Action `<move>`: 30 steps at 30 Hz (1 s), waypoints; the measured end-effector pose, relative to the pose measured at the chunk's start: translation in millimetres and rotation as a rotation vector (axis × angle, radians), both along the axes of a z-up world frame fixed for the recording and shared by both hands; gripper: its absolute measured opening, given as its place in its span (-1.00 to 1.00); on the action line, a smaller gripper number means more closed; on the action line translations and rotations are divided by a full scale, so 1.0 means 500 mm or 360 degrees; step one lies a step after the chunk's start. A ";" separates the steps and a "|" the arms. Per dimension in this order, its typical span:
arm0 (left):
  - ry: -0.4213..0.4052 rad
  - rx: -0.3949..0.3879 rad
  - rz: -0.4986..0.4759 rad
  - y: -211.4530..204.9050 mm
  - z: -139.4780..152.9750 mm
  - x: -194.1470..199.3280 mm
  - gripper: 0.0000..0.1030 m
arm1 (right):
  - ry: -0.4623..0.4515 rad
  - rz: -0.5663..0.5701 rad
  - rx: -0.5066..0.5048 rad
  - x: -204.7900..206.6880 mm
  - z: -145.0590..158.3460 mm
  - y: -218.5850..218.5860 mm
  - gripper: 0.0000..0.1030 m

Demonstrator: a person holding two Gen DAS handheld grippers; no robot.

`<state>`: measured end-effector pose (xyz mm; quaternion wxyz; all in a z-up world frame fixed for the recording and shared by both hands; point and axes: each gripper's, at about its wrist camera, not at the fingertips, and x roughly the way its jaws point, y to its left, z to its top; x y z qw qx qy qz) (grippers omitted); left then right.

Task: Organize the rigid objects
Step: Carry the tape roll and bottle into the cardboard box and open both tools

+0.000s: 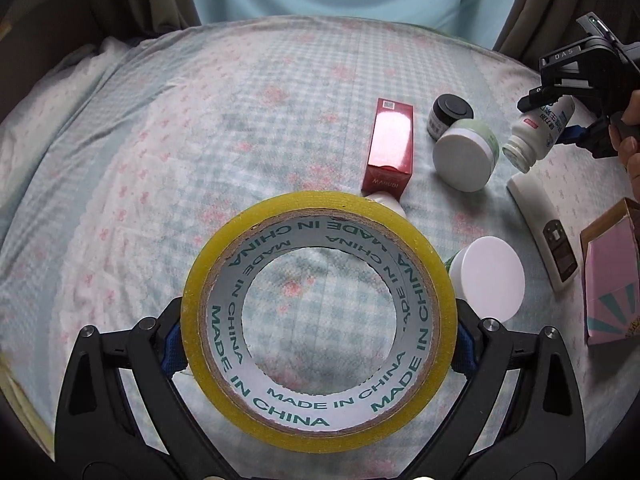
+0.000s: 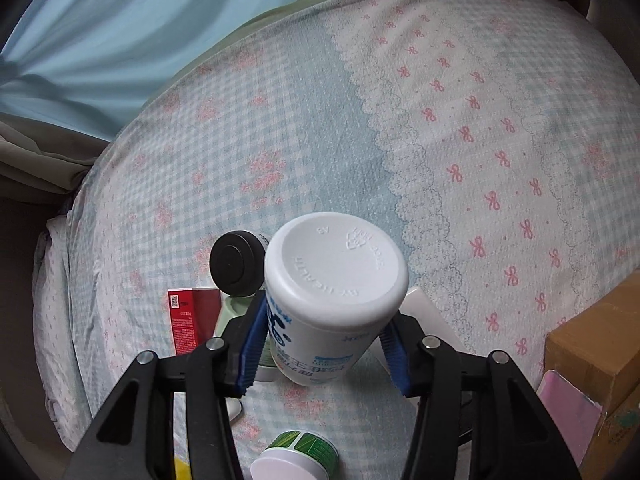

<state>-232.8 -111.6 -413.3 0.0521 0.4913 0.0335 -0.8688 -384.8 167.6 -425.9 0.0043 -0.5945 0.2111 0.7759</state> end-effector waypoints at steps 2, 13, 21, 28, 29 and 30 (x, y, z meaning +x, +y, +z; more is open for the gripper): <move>0.0028 -0.0010 -0.0036 -0.001 0.035 0.010 0.87 | 0.0034 -0.0021 -0.0016 0.022 0.036 -0.002 -0.07; 0.0175 -0.0111 -0.0323 0.056 0.268 0.042 0.87 | 0.0195 -0.0169 -0.0178 0.181 0.267 0.095 -0.06; 0.0254 -0.0104 -0.0498 0.257 0.396 0.078 0.87 | 0.0245 -0.0093 -0.0112 0.307 0.365 0.279 -0.06; 0.0271 -0.0010 -0.0608 0.501 0.419 0.107 0.87 | 0.0190 -0.0068 -0.0060 0.402 0.368 0.478 -0.06; 0.0260 0.0003 -0.0626 0.536 0.417 0.107 0.87 | 0.0174 -0.0077 -0.0061 0.411 0.363 0.507 -0.06; 0.0248 0.0015 -0.0641 0.570 0.413 0.104 0.87 | 0.0159 -0.0084 -0.0061 0.419 0.358 0.535 -0.07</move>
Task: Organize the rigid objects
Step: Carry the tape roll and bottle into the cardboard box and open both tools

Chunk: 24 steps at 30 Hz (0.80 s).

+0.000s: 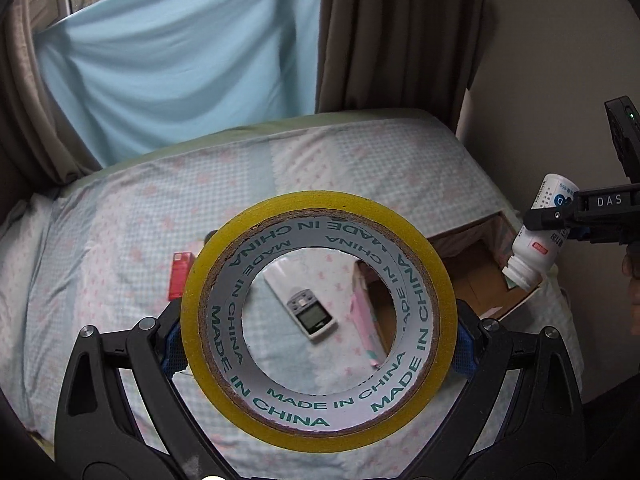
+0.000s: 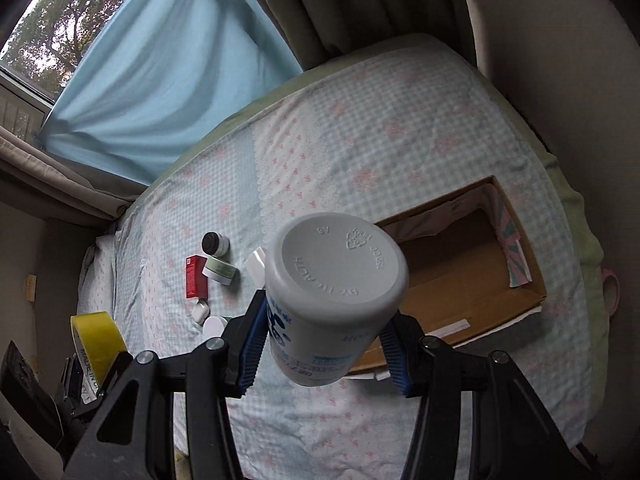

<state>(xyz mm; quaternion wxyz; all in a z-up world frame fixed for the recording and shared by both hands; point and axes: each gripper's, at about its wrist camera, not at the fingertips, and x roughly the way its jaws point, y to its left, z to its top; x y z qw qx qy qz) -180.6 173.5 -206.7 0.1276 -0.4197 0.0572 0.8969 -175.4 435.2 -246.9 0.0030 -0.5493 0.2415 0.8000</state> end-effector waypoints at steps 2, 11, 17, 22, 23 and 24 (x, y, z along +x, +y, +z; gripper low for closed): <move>-0.0027 0.0011 -0.0029 0.065 -0.013 -0.005 0.87 | -0.0028 0.0000 0.0012 0.014 -0.014 0.049 -0.06; -0.0262 -0.0069 -0.0105 0.267 -0.142 -0.064 0.87 | -0.0156 -0.0034 -0.0088 0.012 -0.124 0.214 -0.07; -0.0473 -0.0178 -0.0130 0.347 -0.267 -0.115 0.87 | -0.0225 -0.0056 -0.0243 -0.018 -0.202 0.244 -0.07; -0.0613 -0.0270 -0.0163 0.377 -0.376 -0.143 0.87 | -0.0321 0.0042 -0.0292 -0.063 -0.285 0.222 -0.11; -0.0633 -0.0293 -0.0172 0.381 -0.395 -0.146 0.87 | -0.0342 0.0065 -0.0295 -0.071 -0.303 0.215 -0.11; -0.0654 -0.0310 -0.0177 0.382 -0.410 -0.148 0.87 | -0.0361 0.0080 -0.0296 -0.078 -0.319 0.209 -0.11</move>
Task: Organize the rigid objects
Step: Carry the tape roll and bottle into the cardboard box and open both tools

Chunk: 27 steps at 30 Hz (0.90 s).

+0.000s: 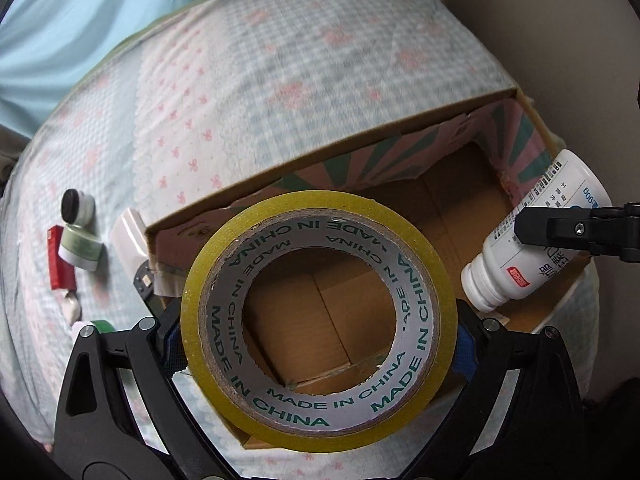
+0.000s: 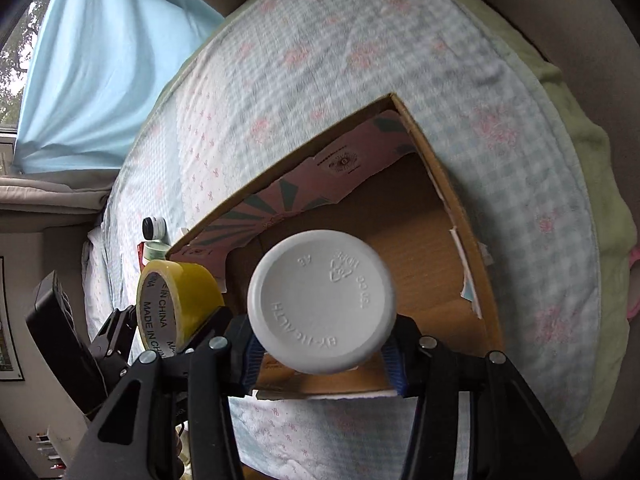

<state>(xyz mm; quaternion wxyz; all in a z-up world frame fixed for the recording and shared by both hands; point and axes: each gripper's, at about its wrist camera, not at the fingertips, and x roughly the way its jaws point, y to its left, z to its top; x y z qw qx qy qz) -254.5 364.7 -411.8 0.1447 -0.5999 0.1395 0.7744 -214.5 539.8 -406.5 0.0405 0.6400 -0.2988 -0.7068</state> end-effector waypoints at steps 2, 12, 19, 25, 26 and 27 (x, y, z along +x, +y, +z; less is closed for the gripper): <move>-0.0022 -0.0018 -0.0001 0.002 -0.023 -0.006 0.87 | -0.0030 0.0022 -0.0016 -0.010 -0.025 -0.007 -0.11; -0.0057 -0.0019 0.0035 -0.006 -0.051 -0.005 0.88 | -0.0244 0.0185 0.0123 -0.058 -0.089 -0.038 0.28; 0.0013 -0.0047 0.0005 -0.016 -0.018 0.016 0.99 | -0.0157 0.0229 0.0153 -0.044 -0.055 -0.075 0.99; 0.0025 -0.0031 -0.0008 -0.031 0.005 0.021 0.99 | -0.0138 0.0201 0.0156 -0.024 -0.045 -0.077 0.99; 0.0028 -0.0028 -0.0005 -0.034 0.008 0.023 0.99 | -0.0131 0.0202 0.0170 -0.023 -0.043 -0.071 0.99; 0.0030 -0.0024 -0.0003 -0.037 0.012 0.025 0.99 | -0.0129 0.0203 0.0182 -0.020 -0.037 -0.071 0.99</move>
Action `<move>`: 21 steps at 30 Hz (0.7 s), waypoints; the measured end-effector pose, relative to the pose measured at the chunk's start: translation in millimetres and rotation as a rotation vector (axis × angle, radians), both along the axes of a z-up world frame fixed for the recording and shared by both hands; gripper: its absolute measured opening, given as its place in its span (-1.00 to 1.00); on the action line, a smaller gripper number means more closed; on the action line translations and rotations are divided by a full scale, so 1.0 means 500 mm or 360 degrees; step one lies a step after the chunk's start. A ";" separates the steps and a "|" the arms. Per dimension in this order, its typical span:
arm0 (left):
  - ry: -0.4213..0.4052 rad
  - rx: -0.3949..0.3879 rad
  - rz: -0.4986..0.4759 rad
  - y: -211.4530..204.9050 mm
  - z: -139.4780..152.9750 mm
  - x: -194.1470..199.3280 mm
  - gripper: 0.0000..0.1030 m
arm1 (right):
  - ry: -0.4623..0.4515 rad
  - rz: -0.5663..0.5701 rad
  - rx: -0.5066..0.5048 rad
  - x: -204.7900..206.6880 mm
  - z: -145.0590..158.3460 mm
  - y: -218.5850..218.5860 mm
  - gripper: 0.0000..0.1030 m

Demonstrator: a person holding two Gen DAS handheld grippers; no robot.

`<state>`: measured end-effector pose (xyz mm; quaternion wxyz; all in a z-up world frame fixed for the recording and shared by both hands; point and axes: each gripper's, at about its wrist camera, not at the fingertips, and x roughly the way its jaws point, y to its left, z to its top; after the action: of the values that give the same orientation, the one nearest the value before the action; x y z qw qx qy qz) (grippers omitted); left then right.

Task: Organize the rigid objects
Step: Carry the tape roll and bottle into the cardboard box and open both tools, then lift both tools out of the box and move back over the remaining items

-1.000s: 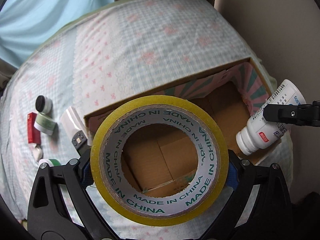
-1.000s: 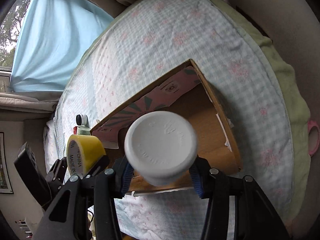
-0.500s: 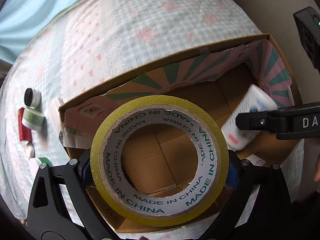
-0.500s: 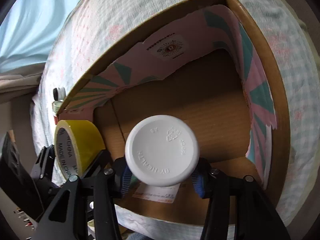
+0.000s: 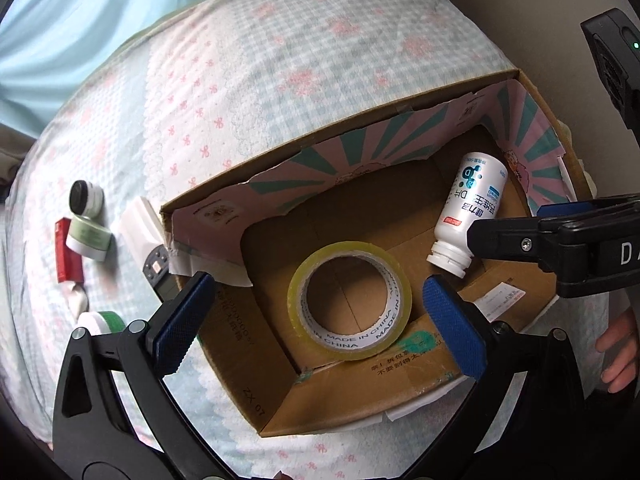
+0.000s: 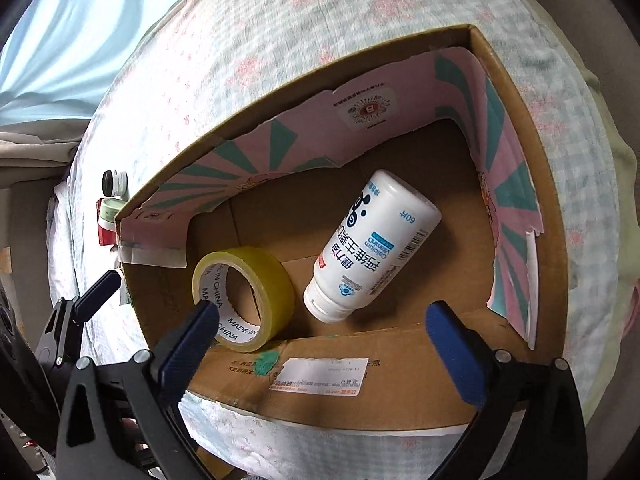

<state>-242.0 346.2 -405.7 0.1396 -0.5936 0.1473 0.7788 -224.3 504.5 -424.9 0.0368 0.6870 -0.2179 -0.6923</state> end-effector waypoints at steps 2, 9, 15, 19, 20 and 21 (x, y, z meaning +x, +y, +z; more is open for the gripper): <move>0.0009 0.0005 0.0002 -0.003 0.011 0.006 0.99 | -0.0006 -0.0007 0.0016 -0.003 0.006 0.008 0.99; 0.0060 0.0064 0.0039 -0.034 0.084 0.041 0.99 | -0.0108 -0.0031 0.0061 0.022 0.059 0.005 0.99; 0.0163 0.0117 0.0110 -0.107 0.184 0.083 0.99 | -0.0071 0.0066 0.0174 0.046 0.145 -0.039 1.00; 0.0229 0.0149 0.0189 -0.184 0.253 0.119 0.99 | 0.0043 0.0085 0.0181 0.064 0.211 -0.081 1.00; 0.0245 0.0156 0.0209 -0.205 0.268 0.129 0.99 | 0.0076 0.0095 0.0185 0.068 0.228 -0.095 1.00; 0.0261 0.0164 0.0228 -0.228 0.285 0.139 0.99 | 0.0116 0.0107 0.0205 0.073 0.246 -0.109 1.00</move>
<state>-172.5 232.4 -263.4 0.1013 -0.5288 0.0751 0.8393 -187.8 450.0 -302.0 0.0237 0.6693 -0.1483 -0.7277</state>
